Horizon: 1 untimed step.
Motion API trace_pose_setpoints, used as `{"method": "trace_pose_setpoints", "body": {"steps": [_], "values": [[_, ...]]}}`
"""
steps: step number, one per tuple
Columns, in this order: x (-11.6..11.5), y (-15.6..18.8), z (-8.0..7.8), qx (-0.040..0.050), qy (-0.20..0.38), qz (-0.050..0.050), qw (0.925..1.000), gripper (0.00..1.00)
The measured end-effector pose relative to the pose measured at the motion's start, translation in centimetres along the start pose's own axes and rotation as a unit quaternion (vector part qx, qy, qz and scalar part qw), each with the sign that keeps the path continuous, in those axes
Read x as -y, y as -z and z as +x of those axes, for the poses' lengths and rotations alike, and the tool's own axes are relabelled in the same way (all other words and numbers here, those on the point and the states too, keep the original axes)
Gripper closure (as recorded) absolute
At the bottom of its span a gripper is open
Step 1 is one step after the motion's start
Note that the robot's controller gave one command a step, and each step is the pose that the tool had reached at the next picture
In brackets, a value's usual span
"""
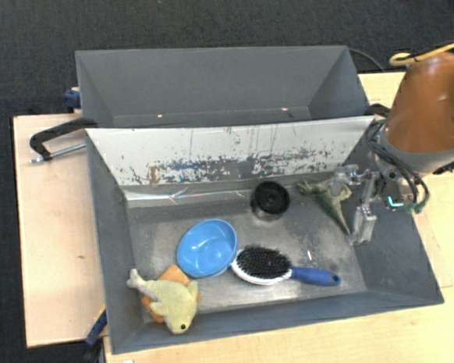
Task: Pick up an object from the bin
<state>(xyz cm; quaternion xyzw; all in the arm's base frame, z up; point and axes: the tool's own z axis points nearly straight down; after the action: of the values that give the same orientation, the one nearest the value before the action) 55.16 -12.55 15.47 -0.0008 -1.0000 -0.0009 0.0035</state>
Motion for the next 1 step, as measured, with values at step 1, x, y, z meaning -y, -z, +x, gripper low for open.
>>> {"method": "trace_pose_setpoints", "body": {"steps": [1], "values": [[0.97,-7.98,-4.64,0.0132,-0.074,-0.001,0.9972,0.0]]}}
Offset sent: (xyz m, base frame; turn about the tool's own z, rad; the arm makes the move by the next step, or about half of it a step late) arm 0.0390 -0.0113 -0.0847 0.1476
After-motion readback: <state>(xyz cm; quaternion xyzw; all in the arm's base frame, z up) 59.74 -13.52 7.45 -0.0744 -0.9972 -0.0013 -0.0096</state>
